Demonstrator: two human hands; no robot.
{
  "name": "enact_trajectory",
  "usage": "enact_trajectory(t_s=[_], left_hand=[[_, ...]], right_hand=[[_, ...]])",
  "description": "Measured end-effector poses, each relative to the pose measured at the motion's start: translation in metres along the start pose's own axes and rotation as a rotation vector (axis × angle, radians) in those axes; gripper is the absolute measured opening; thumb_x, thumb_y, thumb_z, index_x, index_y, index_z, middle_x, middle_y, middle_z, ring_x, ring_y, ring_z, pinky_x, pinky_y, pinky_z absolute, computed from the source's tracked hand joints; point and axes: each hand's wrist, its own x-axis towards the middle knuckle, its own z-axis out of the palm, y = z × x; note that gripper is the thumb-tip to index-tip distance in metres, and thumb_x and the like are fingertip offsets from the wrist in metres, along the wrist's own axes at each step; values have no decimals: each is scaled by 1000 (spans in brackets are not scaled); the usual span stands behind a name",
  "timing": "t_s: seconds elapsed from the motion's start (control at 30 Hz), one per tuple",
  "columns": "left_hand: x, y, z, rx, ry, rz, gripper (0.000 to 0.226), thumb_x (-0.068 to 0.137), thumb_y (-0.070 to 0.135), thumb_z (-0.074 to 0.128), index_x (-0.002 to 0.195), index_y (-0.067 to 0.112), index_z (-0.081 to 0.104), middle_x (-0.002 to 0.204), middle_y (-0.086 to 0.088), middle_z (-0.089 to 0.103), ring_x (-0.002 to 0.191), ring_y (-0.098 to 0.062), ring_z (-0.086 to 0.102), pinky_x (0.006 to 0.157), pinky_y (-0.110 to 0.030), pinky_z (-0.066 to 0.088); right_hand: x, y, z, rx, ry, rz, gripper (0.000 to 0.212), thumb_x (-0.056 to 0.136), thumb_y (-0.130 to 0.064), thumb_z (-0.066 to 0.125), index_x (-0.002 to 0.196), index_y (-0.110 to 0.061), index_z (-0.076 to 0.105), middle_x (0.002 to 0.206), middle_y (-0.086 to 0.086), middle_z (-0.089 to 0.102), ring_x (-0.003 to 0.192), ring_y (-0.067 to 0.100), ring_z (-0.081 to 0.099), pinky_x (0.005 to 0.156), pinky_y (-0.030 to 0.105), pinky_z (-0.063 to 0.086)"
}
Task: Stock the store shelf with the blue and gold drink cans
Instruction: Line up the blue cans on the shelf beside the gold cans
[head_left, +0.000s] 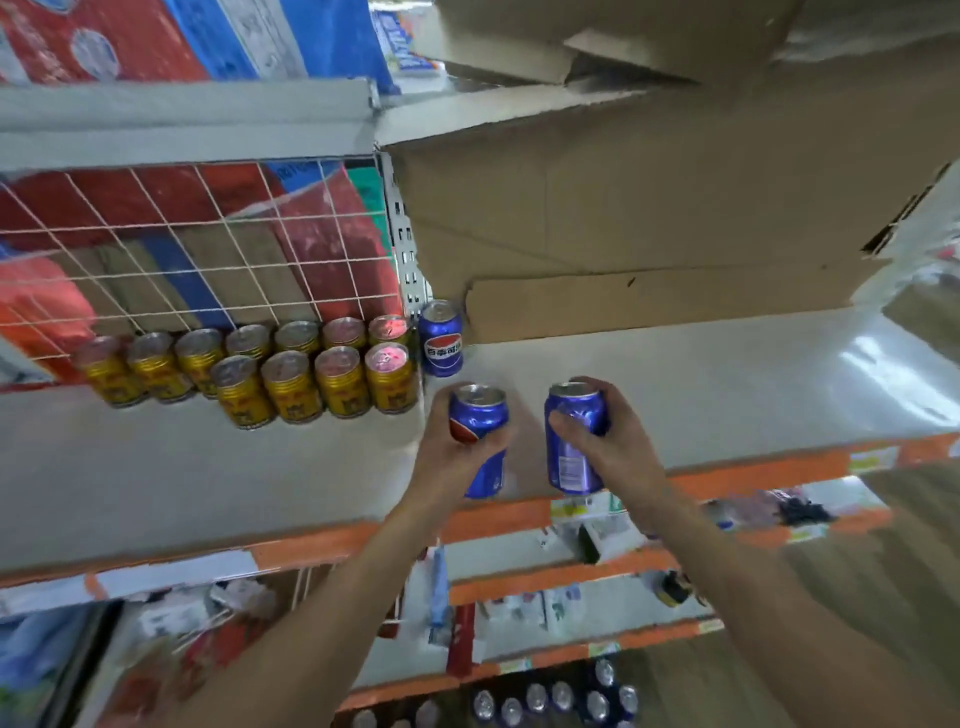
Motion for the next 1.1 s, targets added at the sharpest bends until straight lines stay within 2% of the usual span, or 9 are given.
enact_trajectory(t_s=[0.1, 0.27, 0.43, 0.57, 0.67, 0.8, 0.87, 1.0, 1.1], left_hand=[[13, -11, 12, 25, 61, 57, 73, 69, 19, 88, 132, 20, 50, 124, 2, 65, 112, -13, 64, 100, -36, 52], [32, -21, 20, 81, 101, 148, 69, 68, 18, 85, 128, 17, 49, 123, 1, 62, 114, -17, 62, 103, -41, 49], [45, -23, 26, 129, 42, 219, 56, 81, -1, 79, 123, 18, 48, 109, 16, 63, 105, -9, 62, 92, -24, 51], [57, -24, 28, 93, 35, 254, 57, 78, 13, 81, 125, 11, 49, 113, 3, 64, 108, -16, 63, 94, -30, 52], [62, -27, 21, 140, -24, 250, 62, 76, -1, 80, 126, 16, 48, 113, 13, 65, 109, -10, 63, 93, -26, 51], [62, -27, 1, 250, -179, 265, 90, 76, 9, 82, 149, 23, 31, 143, 18, 50, 135, -4, 47, 109, -24, 43], [62, -25, -6, 321, -212, 279, 89, 83, 17, 79, 151, 30, 23, 145, 33, 42, 136, 7, 42, 108, -16, 40], [65, -28, -15, 520, -233, 375, 64, 94, 25, 70, 147, 34, 37, 150, 6, 42, 139, -12, 43, 109, -43, 46], [61, -32, -14, 602, -178, 398, 60, 93, 28, 70, 144, 36, 40, 147, 5, 43, 134, -16, 47, 103, -45, 51]], right_hand=[[29, 11, -7, 34, -71, -31, 63, 69, -34, 82, 124, -19, 55, 117, -1, 67, 101, 15, 67, 84, 32, 57], [65, 21, -8, -5, -155, -95, 56, 77, -7, 83, 124, -17, 53, 116, -1, 64, 102, 9, 64, 85, 26, 54], [83, 26, -5, -29, -236, -128, 64, 66, -21, 84, 121, -12, 51, 117, 3, 61, 106, 15, 62, 90, 32, 54], [89, 25, -4, -54, -243, -105, 71, 63, -34, 85, 122, -16, 51, 116, -1, 62, 103, 8, 63, 88, 29, 54], [88, 26, -6, -139, -269, -104, 70, 63, -32, 85, 123, -20, 50, 119, -1, 60, 106, 9, 61, 87, 29, 53], [83, 23, -15, -441, -216, -177, 88, 61, -41, 85, 137, -30, 43, 134, -3, 44, 119, 16, 53, 99, 37, 52], [79, 16, -17, -568, -168, -218, 92, 65, -37, 88, 143, -30, 38, 136, -2, 38, 119, 17, 52, 96, 37, 53], [70, 3, -10, -798, -80, -332, 70, 76, -37, 83, 137, -28, 49, 128, 3, 40, 119, 24, 49, 87, 40, 55], [68, 1, -4, -854, -49, -343, 60, 79, -26, 81, 133, -23, 55, 128, 6, 47, 118, 28, 50, 88, 40, 53]])
